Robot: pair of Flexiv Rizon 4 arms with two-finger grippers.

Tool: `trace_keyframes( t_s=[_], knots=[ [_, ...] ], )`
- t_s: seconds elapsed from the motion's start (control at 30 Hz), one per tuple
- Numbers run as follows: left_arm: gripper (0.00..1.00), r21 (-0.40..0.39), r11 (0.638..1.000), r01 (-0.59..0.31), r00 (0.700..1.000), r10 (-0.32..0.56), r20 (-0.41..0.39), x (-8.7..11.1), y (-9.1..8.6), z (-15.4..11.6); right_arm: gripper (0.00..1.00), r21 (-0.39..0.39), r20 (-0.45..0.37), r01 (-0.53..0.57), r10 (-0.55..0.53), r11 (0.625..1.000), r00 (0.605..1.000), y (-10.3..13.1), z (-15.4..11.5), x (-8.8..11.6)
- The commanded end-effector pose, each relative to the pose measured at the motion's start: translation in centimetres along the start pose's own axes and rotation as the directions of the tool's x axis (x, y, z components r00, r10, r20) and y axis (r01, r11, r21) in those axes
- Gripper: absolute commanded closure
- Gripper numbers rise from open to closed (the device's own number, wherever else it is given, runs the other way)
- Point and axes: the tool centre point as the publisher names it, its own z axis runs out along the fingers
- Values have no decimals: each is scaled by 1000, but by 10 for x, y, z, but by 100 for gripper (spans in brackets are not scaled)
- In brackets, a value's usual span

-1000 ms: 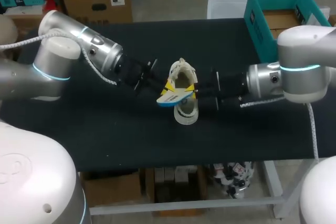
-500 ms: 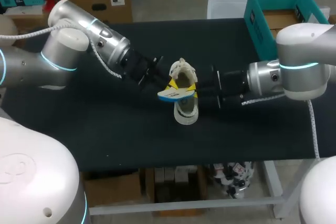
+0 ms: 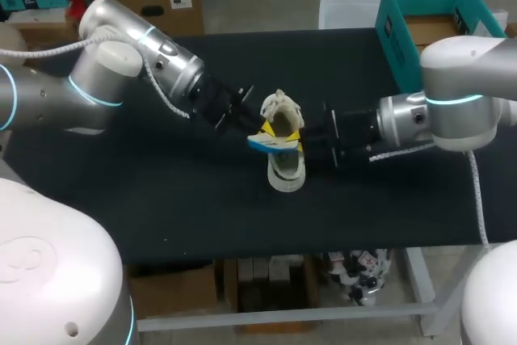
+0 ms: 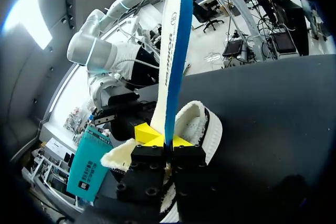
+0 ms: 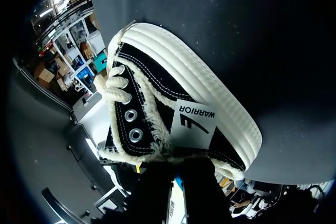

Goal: Open the shoe tongue, take the insole out of the shoe, put the insole back into the shoe, and pack the shoe into the shoebox

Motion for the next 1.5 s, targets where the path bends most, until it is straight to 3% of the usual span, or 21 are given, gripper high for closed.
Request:
trace_keyframes(
  t_s=[0.03, 0.17, 0.2, 0.33, 0.43, 0.53, 0.7, 0.83, 0.9, 0.93, 0.97, 1.2, 1.37, 1.5],
  knots=[
    [100, 1, 1000, -1, 1000, 1, 7, 1, 4, 6, 100, 22, 3, -6, 6, 1000, 1000, 6, 8, 4],
    [100, -5, 1000, 4, 1000, -4, 8, 3, 5, 6, 100, 19, 2, -16, 16, 1000, 1000, 4, 7, 3],
    [100, -6, 1000, 5, 1000, -5, 9, 3, 5, 6, 83, 9, -2, -23, 23, 1000, 1000, 2, 4, 2],
    [100, -5, 1000, 7, 1000, -7, 13, 4, 4, 5, 65, -17, -15, -21, 21, 1000, 1000, -10, -6, 1],
    [100, -2, 1000, 7, 1000, -7, 18, 5, 2, 6, 58, -41, -17, -16, 15, 999, 1000, -20, -12, 0],
    [100, -1, 1000, 6, 1000, -6, 22, 5, 1, 6, 59, -54, -20, -11, 10, 998, 1000, -26, -16, -1],
    [100, -6, 1000, 7, 1000, -7, 25, 5, -1, 6, 68, -58, -25, -6, 4, 998, 1000, -29, -18, -2],
    [100, -13, 1000, 9, 1000, -9, 26, 6, -1, 6, 67, -40, -18, -6, 5, 999, 1000, -28, -14, -4],
    [100, -17, 1000, 11, 1000, -10, 26, 6, -1, 5, 83, -36, -13, -7, 7, 999, 1000, -27, -12, -5],
    [100, -19, 1000, 12, 1000, -11, 27, 6, -1, 5, 97, -35, -12, -7, 7, 999, 1000, -27, -11, -5],
    [100, -21, 1000, 13, 1000, -12, 28, 6, -1, 5, 100, -33, -10, -6, 6, 999, 1000, -27, -11, -5],
    [100, -13, 999, 30, 999, -29, 35, 5, -5, 4, 100, -25, -11, 0, 0, 1000, 1000, -27, -9, -6],
    [66, 21, 1000, 12, 998, -13, 53, 3, -20, 2, 100, -28, -19, 3, -3, 1000, 1000, -28, -11, -7],
    [67, 30, 1000, -1, 998, -1, 55, 2, -25, 5, 100, -29, -23, 4, -4, 1000, 1000, -28, -11, -7]
  ],
)
